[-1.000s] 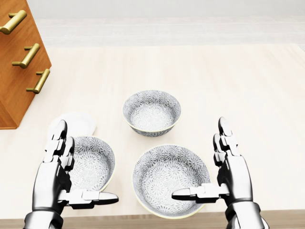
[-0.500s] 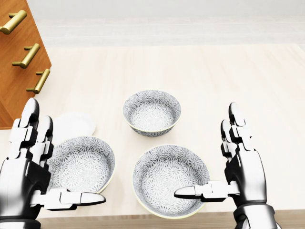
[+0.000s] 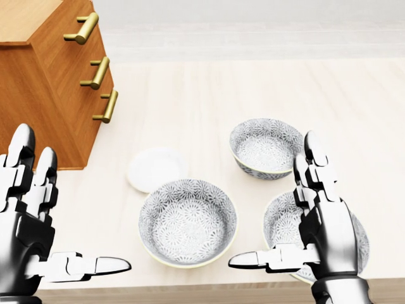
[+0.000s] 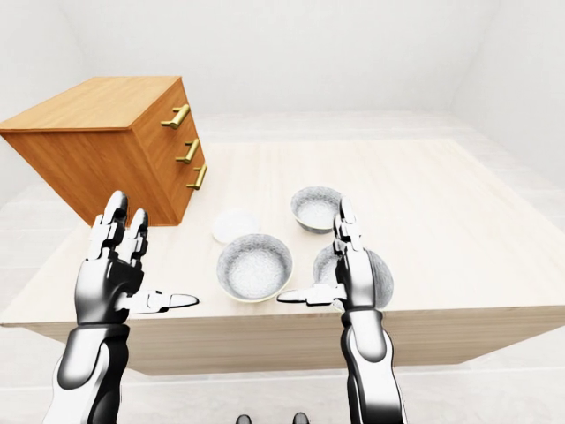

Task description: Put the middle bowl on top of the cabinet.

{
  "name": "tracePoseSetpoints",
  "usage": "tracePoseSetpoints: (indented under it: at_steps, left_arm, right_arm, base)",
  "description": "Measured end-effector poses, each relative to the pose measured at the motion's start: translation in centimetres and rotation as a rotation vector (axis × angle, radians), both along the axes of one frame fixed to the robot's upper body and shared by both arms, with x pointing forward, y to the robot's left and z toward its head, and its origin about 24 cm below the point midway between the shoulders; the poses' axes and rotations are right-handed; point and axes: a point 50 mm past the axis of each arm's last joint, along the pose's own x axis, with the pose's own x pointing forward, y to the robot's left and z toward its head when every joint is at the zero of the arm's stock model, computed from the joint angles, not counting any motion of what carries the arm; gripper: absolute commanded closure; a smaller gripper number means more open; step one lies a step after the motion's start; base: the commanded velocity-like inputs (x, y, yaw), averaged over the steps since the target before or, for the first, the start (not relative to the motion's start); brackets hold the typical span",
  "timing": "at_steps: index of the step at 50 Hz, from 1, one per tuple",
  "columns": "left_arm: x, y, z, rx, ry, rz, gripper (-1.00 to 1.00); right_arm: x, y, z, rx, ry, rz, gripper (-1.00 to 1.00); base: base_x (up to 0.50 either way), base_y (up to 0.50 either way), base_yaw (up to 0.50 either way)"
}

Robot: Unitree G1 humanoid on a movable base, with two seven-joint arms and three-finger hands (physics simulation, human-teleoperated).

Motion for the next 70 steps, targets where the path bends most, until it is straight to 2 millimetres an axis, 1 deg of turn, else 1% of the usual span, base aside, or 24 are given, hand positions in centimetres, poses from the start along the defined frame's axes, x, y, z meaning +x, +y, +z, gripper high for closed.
tracePoseSetpoints:
  at_steps: [29,43,45,58,70]
  left_arm:
    - [0.12,0.49,-0.03,-0.005,0.0,0.013,-1.0]
    - [0.41,0.52,-0.36,-0.001,0.015,0.013,-1.0]
    - [0.45,0.68,-0.42,0.01,0.019,0.017,-1.0]
    - [0.64,0.65,-0.51,0.006,0.022,0.009,-1.0]
    - [0.69,0.68,-0.57,0.004,0.025,0.005,-1.0]
  right_arm:
    - [-0.04,-0.09,-0.11,0.006,0.005,0.0,-1.0]
    - [-0.06,-0.17,-0.13,0.006,0.006,-0.001,-1.0]
    - [-0.06,0.03,-0.13,0.018,0.005,0.003,-1.0]
    - [0.05,-0.18,0.06,0.013,-0.003,0.008,-1.0]
    - [0.15,-0.19,0.03,0.01,-0.002,0.01,-1.0]
  base:
    - [0.0,0.5,0.0]
    - [0.0,0.5,0.0]
    - [0.0,-0.01,0.0]
    - [0.01,0.0,0.0]
    - [0.44,0.0,0.0]
